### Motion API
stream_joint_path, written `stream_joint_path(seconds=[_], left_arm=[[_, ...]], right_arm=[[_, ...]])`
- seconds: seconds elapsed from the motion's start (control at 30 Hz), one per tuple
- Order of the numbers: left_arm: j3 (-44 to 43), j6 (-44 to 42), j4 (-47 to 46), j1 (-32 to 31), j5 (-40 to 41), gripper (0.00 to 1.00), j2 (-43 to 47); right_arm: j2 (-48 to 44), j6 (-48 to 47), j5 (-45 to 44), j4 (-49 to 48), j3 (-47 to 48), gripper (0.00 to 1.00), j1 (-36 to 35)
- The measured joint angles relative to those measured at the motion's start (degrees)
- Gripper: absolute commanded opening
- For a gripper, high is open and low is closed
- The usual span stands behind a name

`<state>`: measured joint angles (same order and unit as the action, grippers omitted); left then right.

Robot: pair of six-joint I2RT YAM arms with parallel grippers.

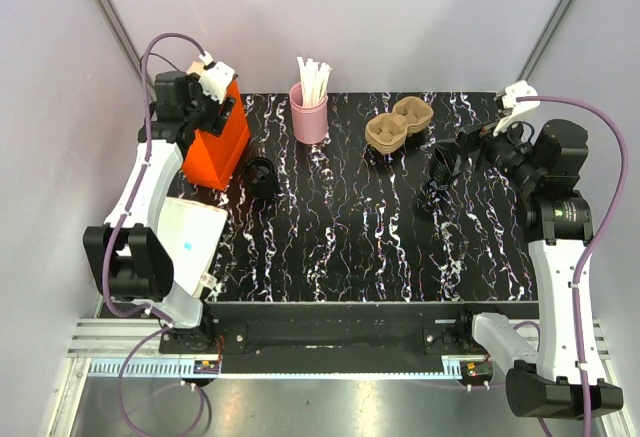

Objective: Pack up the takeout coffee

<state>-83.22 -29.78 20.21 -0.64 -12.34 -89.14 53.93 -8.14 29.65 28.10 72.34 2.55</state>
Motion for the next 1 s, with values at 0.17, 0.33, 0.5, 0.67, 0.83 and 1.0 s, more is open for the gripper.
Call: stream_joint_path(seconds=[0.17, 0.33, 0.5, 0.67, 0.83, 1.0], left_arm=[[0.00, -0.26, 0.92, 0.02, 0.11, 0.37, -1.05], [-0.02, -0.22, 0.90, 0.02, 0.17, 0.19, -1.05], [-0.04, -0.04, 0.90, 0.02, 0.13, 0.00, -1.05], [-0.22, 0.13, 0.92, 0.02, 0.22, 0.00, -1.05], [-1.68, 0.28, 0.92, 0.02, 0.55, 0.00, -1.05], [-5.44, 1.11, 1.92, 0.02, 0.57, 0.00, -0.61]], right_arm=[[0.24, 0.00, 0.00, 0.00, 0.00, 1.00, 0.00], [0.33, -0.02, 0.00, 0.00, -0.02, 1.00, 0.00], [0.33, -0.02, 0.00, 0.00, -0.02, 1.00, 0.00], [0.33, -0.02, 0.00, 0.00, -0.02, 1.00, 0.00], [0.33, -0.02, 0.00, 0.00, -0.02, 1.00, 0.00], [0.33, -0.02, 0.00, -0.02, -0.02, 1.00, 0.00]])
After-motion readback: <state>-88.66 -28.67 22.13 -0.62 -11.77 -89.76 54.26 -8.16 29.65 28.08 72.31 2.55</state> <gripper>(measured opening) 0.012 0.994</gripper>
